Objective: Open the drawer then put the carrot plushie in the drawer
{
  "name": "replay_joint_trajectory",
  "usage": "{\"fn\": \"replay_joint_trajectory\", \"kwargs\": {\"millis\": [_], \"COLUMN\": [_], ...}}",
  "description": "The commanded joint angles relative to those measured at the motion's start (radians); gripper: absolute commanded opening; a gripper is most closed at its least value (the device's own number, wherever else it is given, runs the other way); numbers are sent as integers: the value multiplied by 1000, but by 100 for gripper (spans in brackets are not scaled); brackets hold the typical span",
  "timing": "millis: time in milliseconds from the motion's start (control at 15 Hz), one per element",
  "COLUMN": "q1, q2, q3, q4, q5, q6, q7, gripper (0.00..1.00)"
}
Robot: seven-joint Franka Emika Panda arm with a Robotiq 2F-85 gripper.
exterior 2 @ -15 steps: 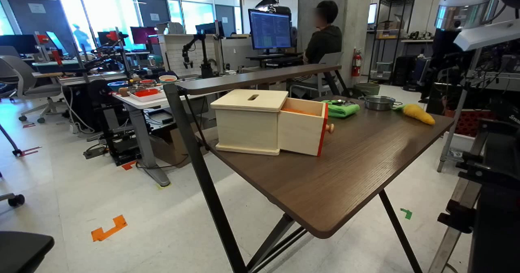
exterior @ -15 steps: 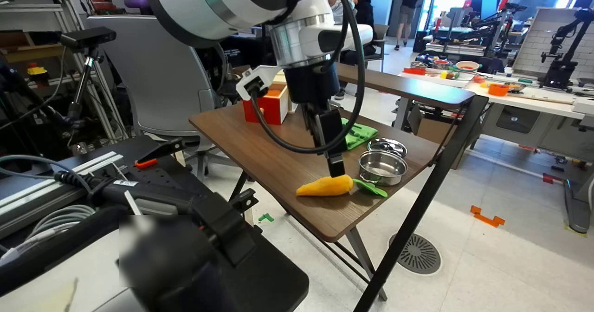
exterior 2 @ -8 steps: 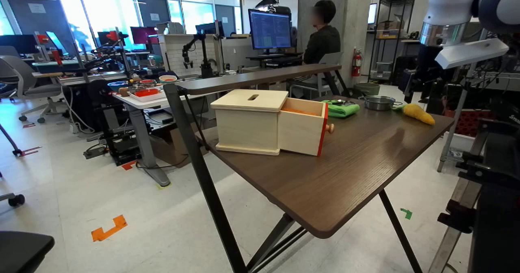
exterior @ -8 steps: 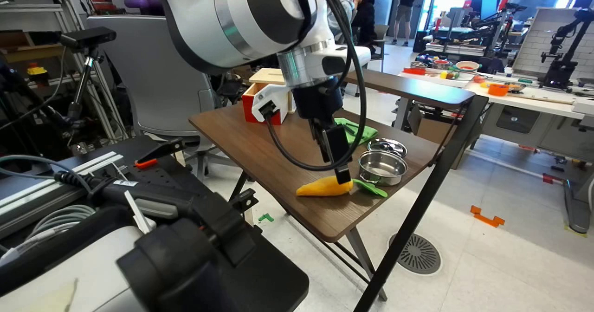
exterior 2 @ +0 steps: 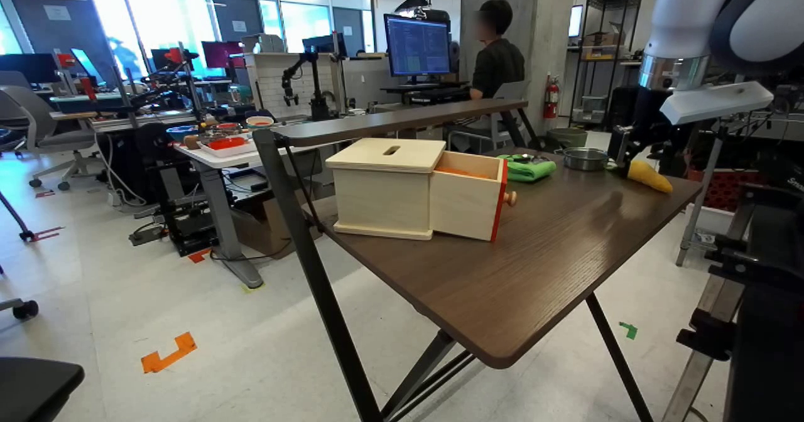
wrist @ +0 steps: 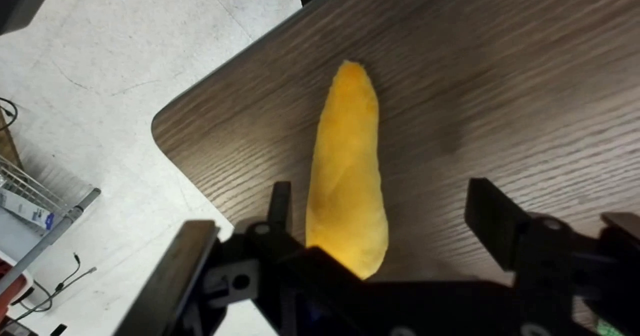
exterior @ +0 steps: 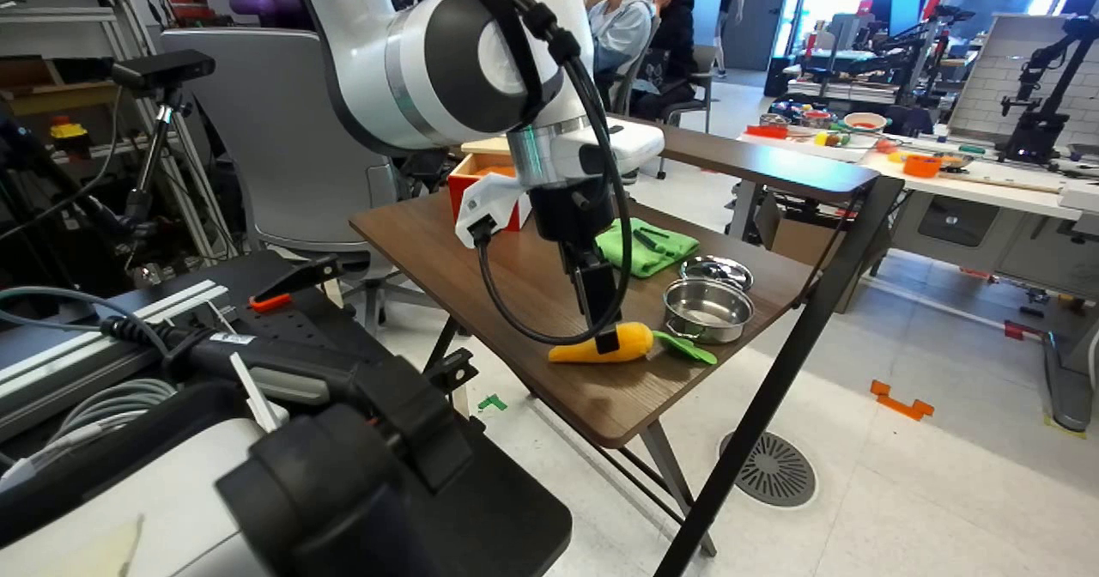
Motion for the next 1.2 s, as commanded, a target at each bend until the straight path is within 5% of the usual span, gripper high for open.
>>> {"fn": "replay_joint_trajectory", "kwargs": {"millis": [0,467,1133], "q1": [-37,-91,52], "q2": [20,-15,-242], "q3": [39,103,61], "q4": [13,1,-30], "q5": [120,282,221], "q6": [19,3,7], "q7": [-97,-240,-293], "gripper": [56,3,2]}}
